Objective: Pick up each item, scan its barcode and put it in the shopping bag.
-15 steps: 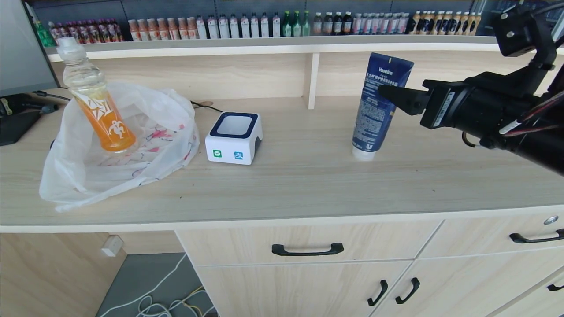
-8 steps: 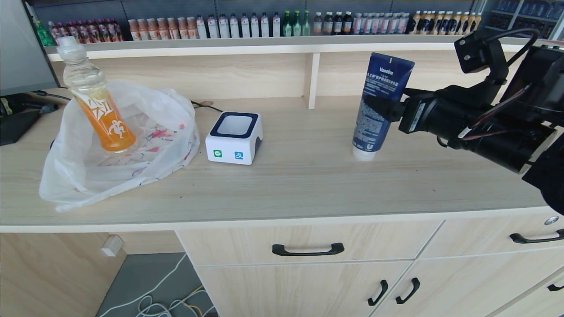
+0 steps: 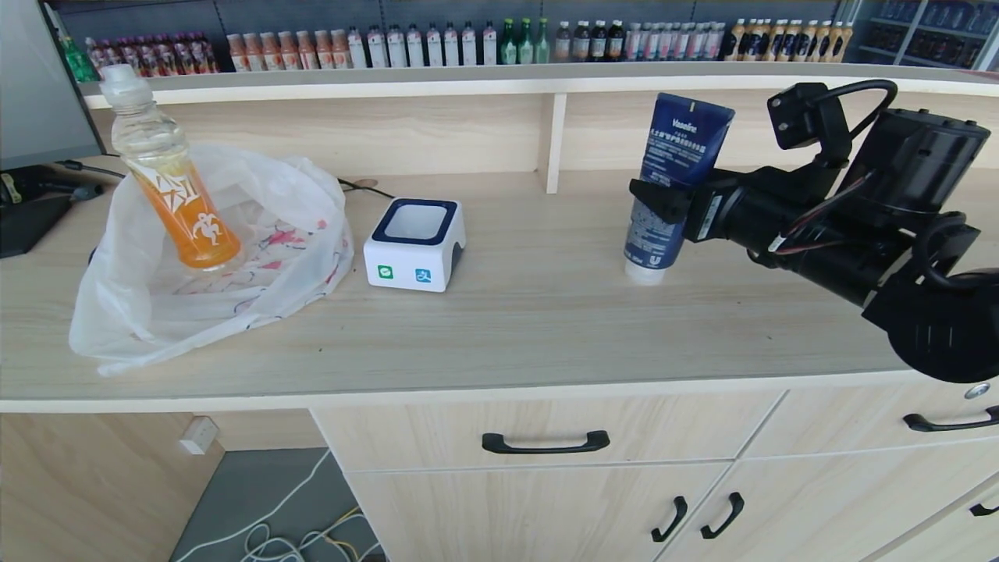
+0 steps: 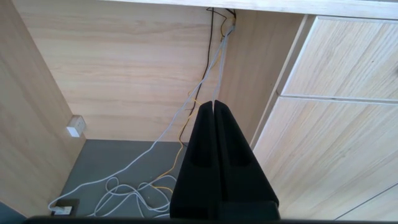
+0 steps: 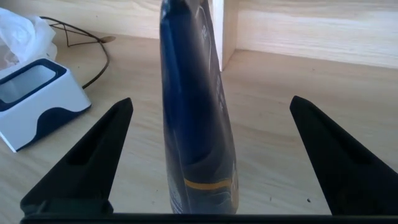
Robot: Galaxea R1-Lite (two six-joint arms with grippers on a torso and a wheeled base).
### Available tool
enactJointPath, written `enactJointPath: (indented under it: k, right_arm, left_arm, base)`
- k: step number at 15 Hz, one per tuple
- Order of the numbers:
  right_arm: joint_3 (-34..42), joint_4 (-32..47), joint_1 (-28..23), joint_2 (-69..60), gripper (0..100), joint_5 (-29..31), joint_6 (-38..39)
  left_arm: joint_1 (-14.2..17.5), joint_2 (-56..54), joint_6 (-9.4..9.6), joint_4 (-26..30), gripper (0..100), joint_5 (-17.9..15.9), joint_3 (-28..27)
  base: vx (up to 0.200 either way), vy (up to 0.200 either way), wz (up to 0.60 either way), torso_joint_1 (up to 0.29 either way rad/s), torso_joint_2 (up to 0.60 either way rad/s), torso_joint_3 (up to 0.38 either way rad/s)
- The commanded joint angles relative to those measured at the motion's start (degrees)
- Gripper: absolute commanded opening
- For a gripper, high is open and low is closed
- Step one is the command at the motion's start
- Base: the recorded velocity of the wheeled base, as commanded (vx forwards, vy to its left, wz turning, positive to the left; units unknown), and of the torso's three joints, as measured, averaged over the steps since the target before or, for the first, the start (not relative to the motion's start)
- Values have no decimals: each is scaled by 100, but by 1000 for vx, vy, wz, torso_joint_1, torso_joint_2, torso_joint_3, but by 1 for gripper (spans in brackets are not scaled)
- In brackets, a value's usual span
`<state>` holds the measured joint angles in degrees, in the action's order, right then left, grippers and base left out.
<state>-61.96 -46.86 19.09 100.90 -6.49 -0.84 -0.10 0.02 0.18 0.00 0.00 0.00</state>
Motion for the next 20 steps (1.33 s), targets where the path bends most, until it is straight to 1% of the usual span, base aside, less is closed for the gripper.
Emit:
enactJointPath:
  k: [1, 11, 15, 19, 20]
  right_arm:
    - [-44, 1, -2, 114, 100, -2, -4]
    - [-70, -7, 7, 307, 100, 51, -4]
    - [-26, -183, 7, 448, 100, 51, -13]
    - [-26, -201, -2, 492, 100, 86, 14]
    - [-17, -201, -2, 492, 0, 86, 14]
  left_arm:
    - [1, -2, -1, 0, 0, 0, 0]
    - [1, -2, -1, 0, 0, 0, 0]
    - [1, -2, -1, 0, 0, 0, 0]
    - [1, -2, -1, 0, 0, 0, 0]
    - [1, -2, -1, 0, 0, 0, 0]
  base:
    - [0, 0, 0, 0, 0, 0]
    - [0, 0, 0, 0, 0, 0]
    - [0, 0, 0, 0, 0, 0]
    - [0, 0, 0, 0, 0, 0]
    - [0, 0, 0, 0, 0, 0]
